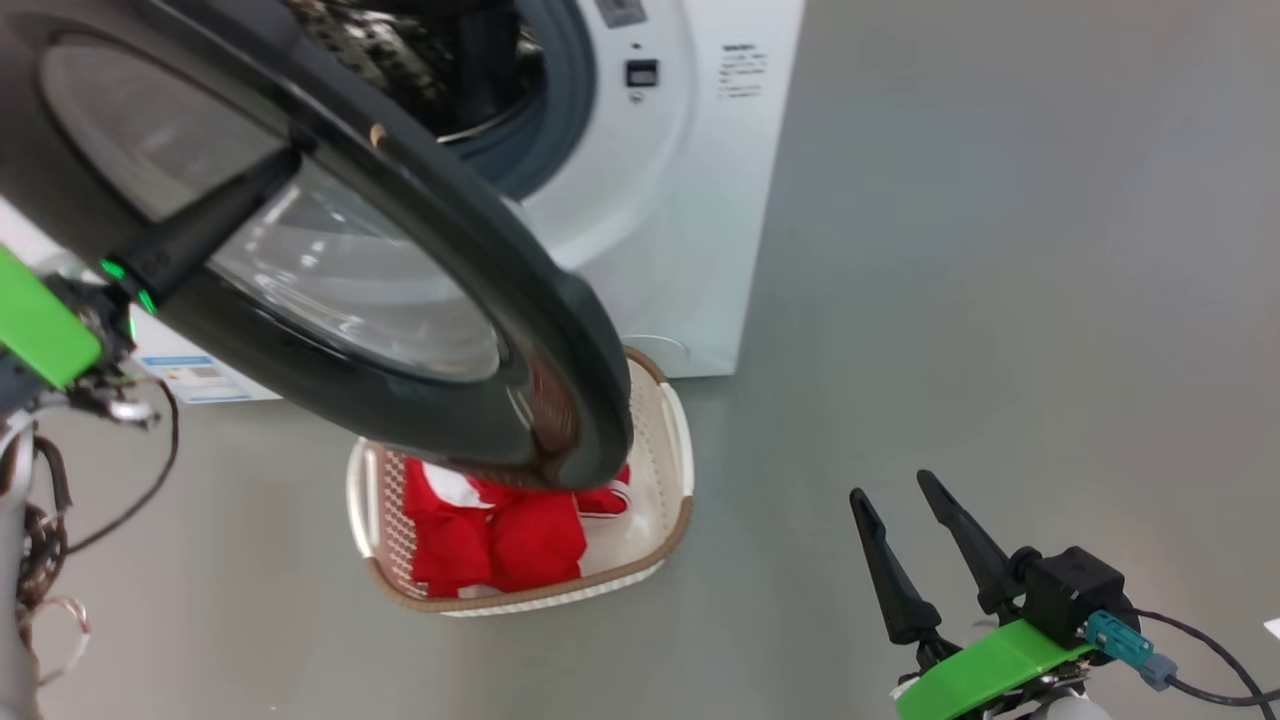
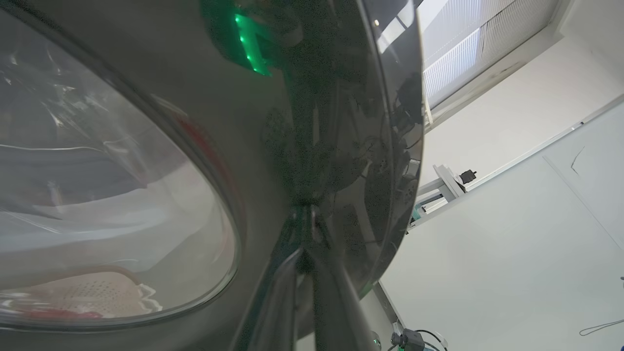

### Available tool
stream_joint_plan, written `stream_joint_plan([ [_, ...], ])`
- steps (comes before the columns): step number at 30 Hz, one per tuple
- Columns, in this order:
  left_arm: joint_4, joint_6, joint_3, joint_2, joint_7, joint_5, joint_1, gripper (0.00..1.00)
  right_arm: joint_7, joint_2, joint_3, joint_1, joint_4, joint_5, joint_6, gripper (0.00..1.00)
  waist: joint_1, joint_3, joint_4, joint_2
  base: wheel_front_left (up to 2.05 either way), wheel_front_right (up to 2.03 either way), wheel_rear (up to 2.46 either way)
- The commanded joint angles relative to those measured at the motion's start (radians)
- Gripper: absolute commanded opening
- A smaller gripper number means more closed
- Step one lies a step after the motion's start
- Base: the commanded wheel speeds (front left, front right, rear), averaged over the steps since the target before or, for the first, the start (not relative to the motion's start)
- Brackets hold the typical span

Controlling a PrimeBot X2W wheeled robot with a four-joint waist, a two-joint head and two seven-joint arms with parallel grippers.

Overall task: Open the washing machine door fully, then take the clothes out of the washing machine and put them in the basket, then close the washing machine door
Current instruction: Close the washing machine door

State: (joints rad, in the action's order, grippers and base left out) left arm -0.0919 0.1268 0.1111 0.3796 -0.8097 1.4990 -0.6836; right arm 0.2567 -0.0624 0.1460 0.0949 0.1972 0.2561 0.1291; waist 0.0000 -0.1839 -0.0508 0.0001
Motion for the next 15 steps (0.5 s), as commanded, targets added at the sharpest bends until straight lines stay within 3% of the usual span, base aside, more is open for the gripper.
stream_joint_plan([
  [1,0.011,0.004,-0.031,0.041,0.018,-0.011,-0.061,0.0,0.005,0.008,0.023,0.028,-0.029,-0.006,0.002,1.0,0.0,-0.032,0.04,-0.0001,0.0,0.0,0.0],
  [15,-0.116,0.004,-0.053,0.077,0.163,-0.015,-0.169,0.0,0.005,0.012,0.031,0.048,-0.048,0.021,0.002,1.0,0.0,-0.072,0.14,-0.0001,0.0,0.0,0.0],
])
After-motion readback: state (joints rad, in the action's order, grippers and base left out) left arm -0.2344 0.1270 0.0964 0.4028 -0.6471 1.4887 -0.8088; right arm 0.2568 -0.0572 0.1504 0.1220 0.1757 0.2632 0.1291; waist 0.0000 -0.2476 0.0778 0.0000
